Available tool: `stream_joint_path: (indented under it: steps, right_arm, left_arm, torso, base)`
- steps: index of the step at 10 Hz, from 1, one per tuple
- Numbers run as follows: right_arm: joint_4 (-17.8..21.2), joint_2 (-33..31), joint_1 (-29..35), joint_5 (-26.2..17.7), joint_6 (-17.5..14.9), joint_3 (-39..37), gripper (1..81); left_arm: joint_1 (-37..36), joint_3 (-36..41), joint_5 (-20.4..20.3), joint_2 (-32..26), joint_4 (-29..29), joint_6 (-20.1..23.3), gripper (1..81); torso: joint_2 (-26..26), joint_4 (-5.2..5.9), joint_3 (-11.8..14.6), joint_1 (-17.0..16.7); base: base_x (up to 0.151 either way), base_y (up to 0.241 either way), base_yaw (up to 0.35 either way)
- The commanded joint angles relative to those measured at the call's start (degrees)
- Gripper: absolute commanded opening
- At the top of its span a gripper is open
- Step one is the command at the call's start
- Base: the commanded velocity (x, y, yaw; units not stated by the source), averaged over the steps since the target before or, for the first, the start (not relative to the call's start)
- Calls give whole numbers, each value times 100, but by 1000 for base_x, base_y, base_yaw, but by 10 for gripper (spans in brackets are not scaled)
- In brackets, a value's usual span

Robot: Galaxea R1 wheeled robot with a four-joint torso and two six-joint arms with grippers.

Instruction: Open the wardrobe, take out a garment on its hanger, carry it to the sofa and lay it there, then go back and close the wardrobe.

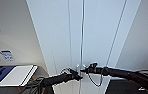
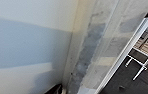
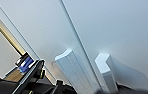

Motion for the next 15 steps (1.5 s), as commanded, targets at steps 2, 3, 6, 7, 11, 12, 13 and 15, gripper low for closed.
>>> stream_joint_path:
  steps: [2,3,6,7,11,12,13,15]
  right_arm:
    - [27,163,777,-160,33,370,811]
    - [19,172,777,-152,33,458,811]
    - [27,295,786,-98,60,582,811]
    - [27,295,769,-90,51,705,811]
    - [19,154,575,-2,7,1118,811]
    - [10,163,522,16,-11,1162,811]
    - [10,189,470,69,-19,1224,811]
    - [-8,190,408,86,-20,1398,811]
  left_arm:
    - [-1067,879,-747,-28,36,30,811]
    - [-1050,923,-748,-19,36,-13,811]
    - [-936,1170,-669,52,115,-40,811]
    - [-866,1275,-643,52,132,-40,811]
    - [-593,2301,-397,-474,150,-32,811]
    - [-558,2594,-388,-669,150,-32,811]
    - [-531,2884,-388,-862,141,-32,811]
    - [-496,3348,-388,-1108,141,-32,811]
  torso:
    - [0,0,0,0]
    - [0,0,0,0]
    - [0,0,0,2]
    - [0,0,0,2]
    - [0,0,-2,6]
    - [0,0,-2,9]
    - [2,0,-2,9]
    - [2,0,-2,15]
  base:
    - [0,0,0]
    - [0,0,0]
    - [0,0,0]
    - [0,0,0]
    - [0,0,0]
    - [0,0,0]
    - [0,0,0]
    - [0,0,0]
